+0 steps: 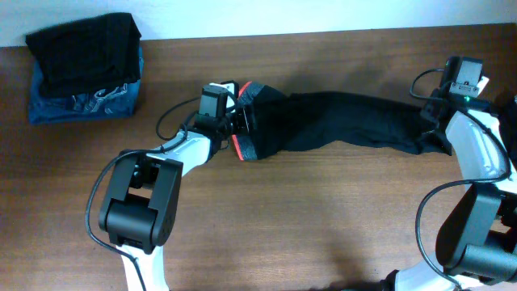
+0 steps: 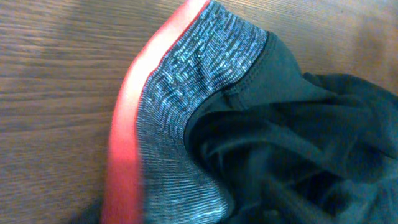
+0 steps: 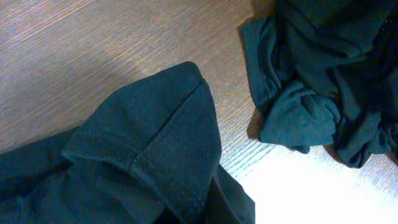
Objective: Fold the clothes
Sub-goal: 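Pull the waistband leftward with the left gripper to straighten the pants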
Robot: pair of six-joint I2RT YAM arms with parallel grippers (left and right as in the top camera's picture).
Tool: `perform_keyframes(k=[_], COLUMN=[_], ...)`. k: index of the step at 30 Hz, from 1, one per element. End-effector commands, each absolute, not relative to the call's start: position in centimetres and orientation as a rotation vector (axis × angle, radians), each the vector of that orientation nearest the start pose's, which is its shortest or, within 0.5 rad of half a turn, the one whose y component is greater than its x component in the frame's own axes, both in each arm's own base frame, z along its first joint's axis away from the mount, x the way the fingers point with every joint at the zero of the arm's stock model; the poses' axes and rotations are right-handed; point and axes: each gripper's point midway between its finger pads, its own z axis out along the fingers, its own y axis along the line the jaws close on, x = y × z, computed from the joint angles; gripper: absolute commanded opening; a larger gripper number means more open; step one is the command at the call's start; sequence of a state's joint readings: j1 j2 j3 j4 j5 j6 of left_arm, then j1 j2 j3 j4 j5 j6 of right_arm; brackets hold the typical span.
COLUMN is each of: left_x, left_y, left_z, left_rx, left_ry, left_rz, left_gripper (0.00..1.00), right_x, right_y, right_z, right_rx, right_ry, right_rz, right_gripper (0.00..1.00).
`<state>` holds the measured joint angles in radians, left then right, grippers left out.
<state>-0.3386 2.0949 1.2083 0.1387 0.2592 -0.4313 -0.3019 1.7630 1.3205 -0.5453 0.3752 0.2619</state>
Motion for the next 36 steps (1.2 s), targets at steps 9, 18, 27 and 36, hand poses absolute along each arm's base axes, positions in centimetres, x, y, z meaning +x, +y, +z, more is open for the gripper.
perform_keyframes(k=[9, 18, 27, 36], left_x=[48.2, 47.1, 44.6, 43.7], left_y=[-21.7, -14.3, -7.8, -2.5], left_z=[4.9, 7.0, 4.0, 3.0], left_rx=[0.042, -0.106, -0.224, -0.241], left_ry=[2.382, 2.482, 2.655, 2.706], left_rz=[-0.781, -0.607, -0.417, -0.273], left_gripper=[0.01, 0.01, 0.01, 0.01], right_x=[40.9, 41.1, 41.1, 41.9], right_y=[-19.6, -19.2, -19.1, -17.7], right_z=[13.1, 13.0, 13.0, 12.1], right_rx=[0.857, 0.849, 0.848, 0.817], right_ry=[2.365, 2.372, 2.373, 2.408], right_rz=[-0.488, -0.457, -0.450, -0.328], right_gripper=[0.04, 0.04, 0.04, 0.04])
